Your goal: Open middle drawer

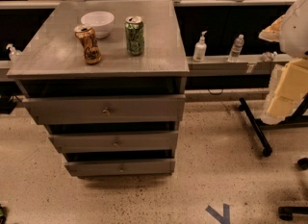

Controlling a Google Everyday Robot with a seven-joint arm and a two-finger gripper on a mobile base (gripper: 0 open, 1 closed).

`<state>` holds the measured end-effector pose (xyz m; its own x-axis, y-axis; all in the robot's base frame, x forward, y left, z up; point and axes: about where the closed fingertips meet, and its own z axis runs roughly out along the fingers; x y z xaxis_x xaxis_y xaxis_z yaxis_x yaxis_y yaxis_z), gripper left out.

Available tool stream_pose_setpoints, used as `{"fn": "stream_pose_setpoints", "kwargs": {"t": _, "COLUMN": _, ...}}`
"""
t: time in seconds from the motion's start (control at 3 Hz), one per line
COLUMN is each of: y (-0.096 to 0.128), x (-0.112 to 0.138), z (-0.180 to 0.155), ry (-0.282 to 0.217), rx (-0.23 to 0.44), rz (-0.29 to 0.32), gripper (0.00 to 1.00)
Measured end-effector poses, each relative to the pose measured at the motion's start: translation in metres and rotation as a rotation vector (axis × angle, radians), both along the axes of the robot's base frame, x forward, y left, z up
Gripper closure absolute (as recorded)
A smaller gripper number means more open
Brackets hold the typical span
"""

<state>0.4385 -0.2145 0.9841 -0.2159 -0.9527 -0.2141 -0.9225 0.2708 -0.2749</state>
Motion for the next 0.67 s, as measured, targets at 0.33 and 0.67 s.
{"fn": "stream_pose_setpoints", "kwargs": {"t": 0.33, "y": 0.001, "x": 0.001, "z": 0.000, "ry": -0.005, "rx": 0.002, "rz": 0.003, "gripper": 0.00}}
{"fn": "stream_pose_setpoints", "kwargs": {"t": 0.67, "y": 0.019, "x": 0.017, "z": -0.021, "ry": -0.029, "rx": 0.028, "rz": 0.038, "gripper": 0.00}}
